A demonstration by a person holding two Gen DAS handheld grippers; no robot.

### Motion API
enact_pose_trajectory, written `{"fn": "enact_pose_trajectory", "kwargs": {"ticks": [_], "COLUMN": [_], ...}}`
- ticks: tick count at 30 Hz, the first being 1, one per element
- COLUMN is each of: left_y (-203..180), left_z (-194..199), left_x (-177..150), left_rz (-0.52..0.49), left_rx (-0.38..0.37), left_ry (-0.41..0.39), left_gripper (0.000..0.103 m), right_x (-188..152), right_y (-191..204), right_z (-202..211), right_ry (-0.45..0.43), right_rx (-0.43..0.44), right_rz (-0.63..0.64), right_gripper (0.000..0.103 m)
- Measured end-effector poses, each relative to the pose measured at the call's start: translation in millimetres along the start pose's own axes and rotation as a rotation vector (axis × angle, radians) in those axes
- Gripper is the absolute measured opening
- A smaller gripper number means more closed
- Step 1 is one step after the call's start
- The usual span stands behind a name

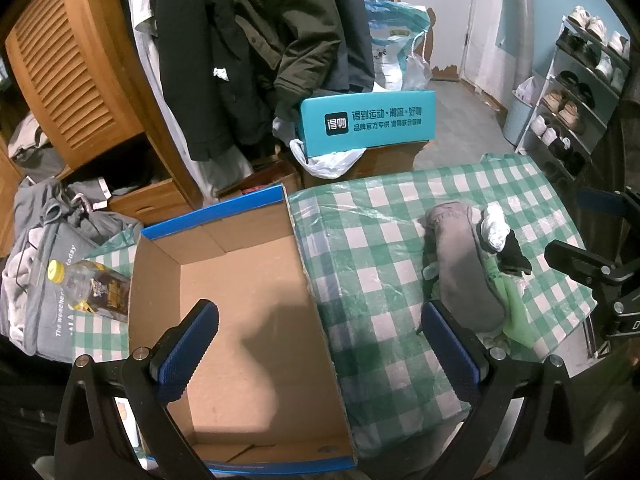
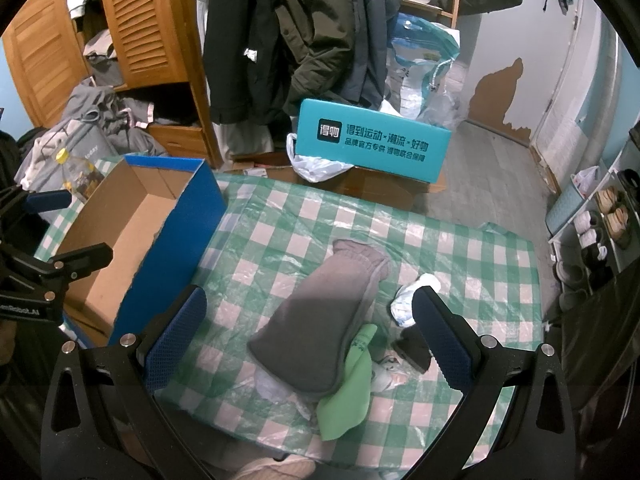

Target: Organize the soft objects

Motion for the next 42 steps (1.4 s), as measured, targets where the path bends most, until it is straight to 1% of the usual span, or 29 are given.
{"fn": "enact_pose_trajectory", "kwargs": {"ticks": [29,33,39,42], "left_y": [-0.1,-3.2,-8.0,-10.2], "left_z": [-0.1,-4.3,-14.0,-19.1], "left_x": [1.8,-6.4,-18.1,-13.4], "left_rz": [0.0,-0.008,-0.01,-0.007], "left_rx": [0.0,0.005,0.001,-0.009], "left_ry": [0.004,0.004,0.041,0.067], "left_gripper": [0.102,0.102,0.102,0.102], "right_x": [-2.3,-3.6,-11.1,-14.4], "right_y": [-1.4,-2.7,-11.4,-16.6], "right_z": [-0.6,-0.3,-3.6,-6.2], "right_ry": [0.004,0.007,0.027,0.043], "right_rx": [-0.004,-0.009,-0.016,-0.018], "right_rz": [-0.001,-0.006,-0.023,-0.026], "right_gripper": [0.101,0.101,0.101,0.101]}}
Point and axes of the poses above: each gripper's, at about its wrist camera, not at the fingertips, and z roughly against the way its jaws point, y to its left, x to its top, the point moved 8 cm from there along -z, roughly the way its jaws point, and after that the axes turned 3 degrees about -x, right-handed, at the moved point
